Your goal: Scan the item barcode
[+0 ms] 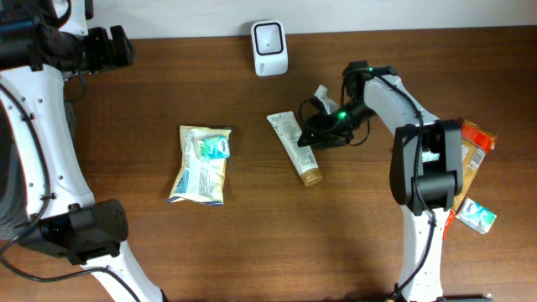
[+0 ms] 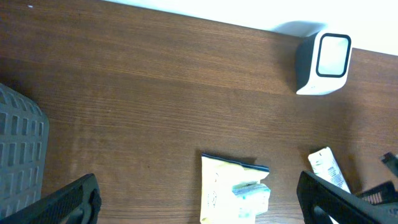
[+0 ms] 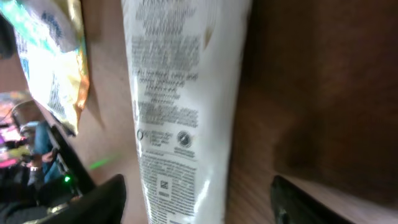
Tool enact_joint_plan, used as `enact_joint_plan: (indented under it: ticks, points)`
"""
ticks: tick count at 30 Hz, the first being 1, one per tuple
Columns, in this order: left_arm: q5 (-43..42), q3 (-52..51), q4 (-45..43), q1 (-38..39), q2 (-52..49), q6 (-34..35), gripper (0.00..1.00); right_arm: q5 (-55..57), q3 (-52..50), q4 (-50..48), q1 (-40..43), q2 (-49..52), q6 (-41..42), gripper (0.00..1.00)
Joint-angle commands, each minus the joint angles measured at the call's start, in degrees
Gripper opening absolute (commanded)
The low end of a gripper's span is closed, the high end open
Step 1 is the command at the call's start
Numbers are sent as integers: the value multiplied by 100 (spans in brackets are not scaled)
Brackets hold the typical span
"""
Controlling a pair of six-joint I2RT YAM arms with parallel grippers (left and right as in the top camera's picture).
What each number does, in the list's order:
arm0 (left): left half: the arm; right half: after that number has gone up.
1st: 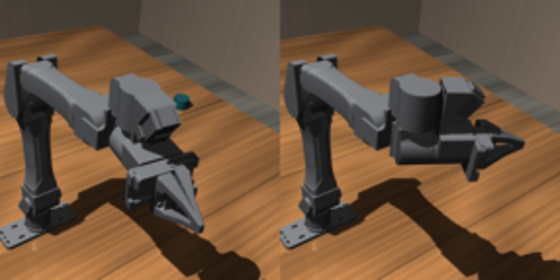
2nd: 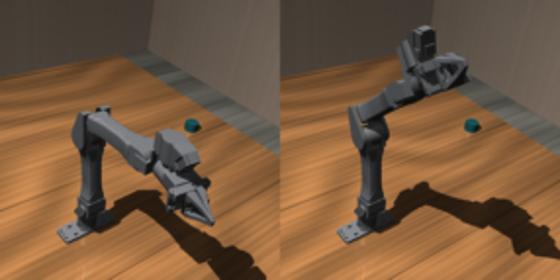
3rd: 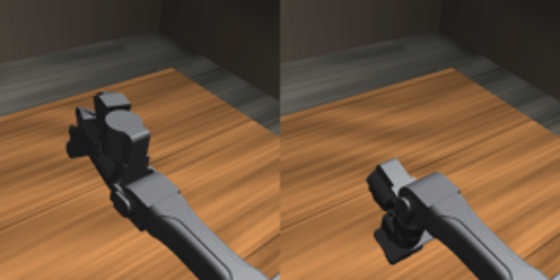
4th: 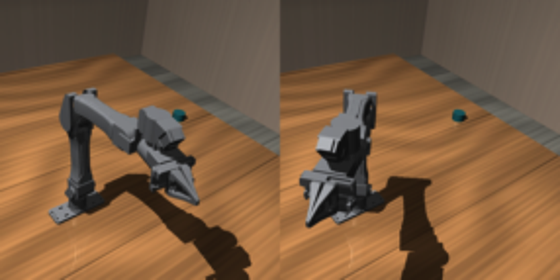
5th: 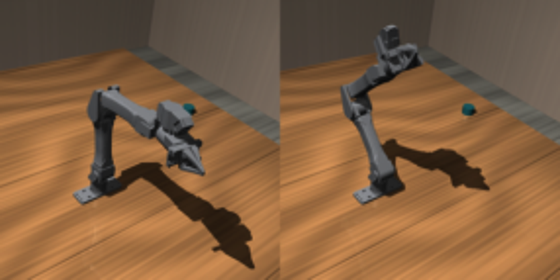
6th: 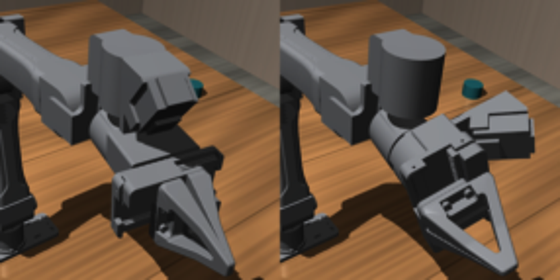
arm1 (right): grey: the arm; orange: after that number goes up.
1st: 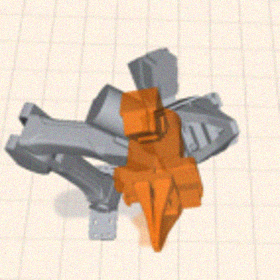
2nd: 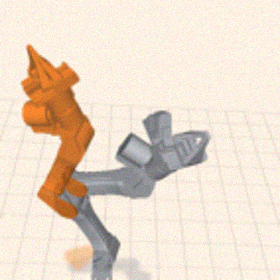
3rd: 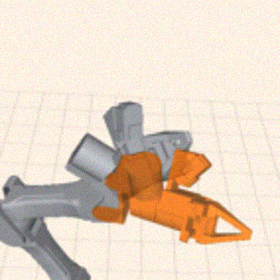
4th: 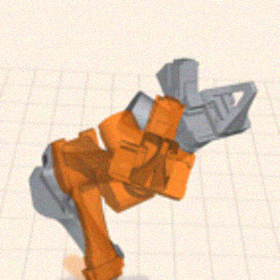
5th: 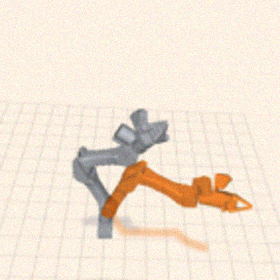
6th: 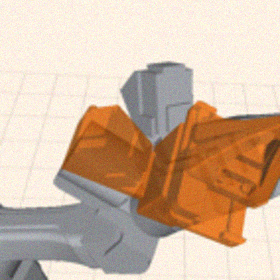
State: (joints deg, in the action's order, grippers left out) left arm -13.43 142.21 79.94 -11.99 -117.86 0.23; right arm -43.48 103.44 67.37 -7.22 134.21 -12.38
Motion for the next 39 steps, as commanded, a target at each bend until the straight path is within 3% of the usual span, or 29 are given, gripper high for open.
enact_joint_plan:
  ticks: [1,4,8,14,17,21,25,29,32,34,35,37,39]
  points:
    - [-4,11,-7,-17,-39,-44,99,-162,-2,212,-232,-55,-94,63]
    - [-2,11,-7,-17,-39,-44,99,649,439,533,-444,-363,-39,58]
    - [-4,11,-7,-17,-39,-44,99,1016,1292,1158,-817,-592,109,63]
    - [-2,11,-7,-17,-39,-44,99,1722,632,841,-2291,-520,1043,68]
    - [-4,11,-7,-17,-39,-44,99,2398,162,721,-2452,-520,1554,72]
    - [-4,11,-7,-17,-39,-44,99,3604,-52,761,-1956,-520,2317,74]
    - [-4,11,-7,-17,-39,-44,99,3884,-52,411,-1196,-522,2371,77]
    - [-2,11,-7,-17,-39,-44,99,3552,-52,-835,-566,-522,1823,78]
    - [-4,11,-7,-17,-39,-44,99,2402,105,-798,-411,-568,1934,74]
    - [-2,11,-4,-17,-39,-44,99,2302,177,-739,-400,-695,2420,73]
    - [-4,11,-4,-17,-39,-44,99,2361,179,-846,-407,-756,3147,73]
    - [-4,11,-7,-17,-39,-44,99,2927,173,-1027,-459,-730,4317,83]
    - [-2,11,-7,-17,-39,-44,99,3735,68,-1353,-634,-686,5490,99]
